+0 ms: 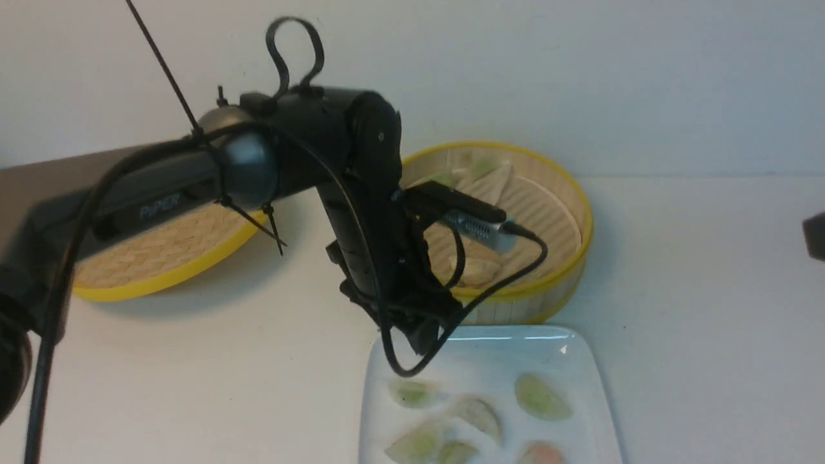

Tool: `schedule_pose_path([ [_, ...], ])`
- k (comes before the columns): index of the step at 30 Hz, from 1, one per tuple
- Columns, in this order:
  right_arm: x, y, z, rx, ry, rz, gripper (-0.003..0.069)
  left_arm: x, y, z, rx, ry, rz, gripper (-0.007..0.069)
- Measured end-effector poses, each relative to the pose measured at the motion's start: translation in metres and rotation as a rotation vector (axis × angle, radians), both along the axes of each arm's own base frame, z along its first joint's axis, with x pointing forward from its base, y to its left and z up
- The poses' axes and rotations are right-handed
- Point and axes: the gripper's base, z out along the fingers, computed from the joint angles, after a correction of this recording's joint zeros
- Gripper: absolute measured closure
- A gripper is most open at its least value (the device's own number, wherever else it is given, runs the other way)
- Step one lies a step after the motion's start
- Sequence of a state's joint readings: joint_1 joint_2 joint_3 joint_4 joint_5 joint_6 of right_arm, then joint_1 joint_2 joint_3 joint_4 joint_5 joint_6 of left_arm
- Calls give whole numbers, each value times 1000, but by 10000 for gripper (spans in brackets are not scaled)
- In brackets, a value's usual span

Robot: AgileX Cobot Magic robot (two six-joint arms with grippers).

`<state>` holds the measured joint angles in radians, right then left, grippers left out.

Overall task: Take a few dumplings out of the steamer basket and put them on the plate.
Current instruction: Use the left arm to put the dumpling into the plate, then use the right arm to grab a dumpling from inside the steamer

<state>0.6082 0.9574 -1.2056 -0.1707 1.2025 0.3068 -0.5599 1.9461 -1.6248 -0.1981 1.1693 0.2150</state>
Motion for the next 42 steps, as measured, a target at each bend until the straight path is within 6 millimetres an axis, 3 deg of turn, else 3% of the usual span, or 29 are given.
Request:
schedule_pose_path([
  [4,30,20,7,-56,39,16,673,-9,17,68,-37,-159,40,545],
  [6,48,33,3,-94,69,31,673,-21,30,100,-70,-229,60,603],
  [8,62,43,-2,-119,95,44,673,-34,40,122,-98,-271,72,619],
  [10,89,58,-15,-135,160,77,673,-56,57,157,-140,-357,84,631],
  [12,103,62,-23,-136,188,89,673,-70,66,174,-163,-403,87,631],
  [13,123,67,-36,-109,237,106,673,-88,76,190,-187,-449,89,631],
  [15,146,66,-48,-72,261,113,673,-109,89,203,-210,-481,96,631],
  [19,185,66,-70,-39,257,132,673,-149,112,212,-239,-517,112,631],
  [24,237,81,-107,-55,231,143,657,-187,134,206,-255,-525,130,631],
  [29,275,97,-148,-69,271,144,562,-204,145,195,-248,-510,162,631],
  [33,302,107,-186,-84,311,146,414,-209,154,189,-210,-520,205,631],
  [37,316,113,-213,-86,340,145,298,-210,158,188,-192,-531,253,631],
  [42,325,120,-240,-60,379,146,246,-211,161,189,-181,-543,268,631],
])
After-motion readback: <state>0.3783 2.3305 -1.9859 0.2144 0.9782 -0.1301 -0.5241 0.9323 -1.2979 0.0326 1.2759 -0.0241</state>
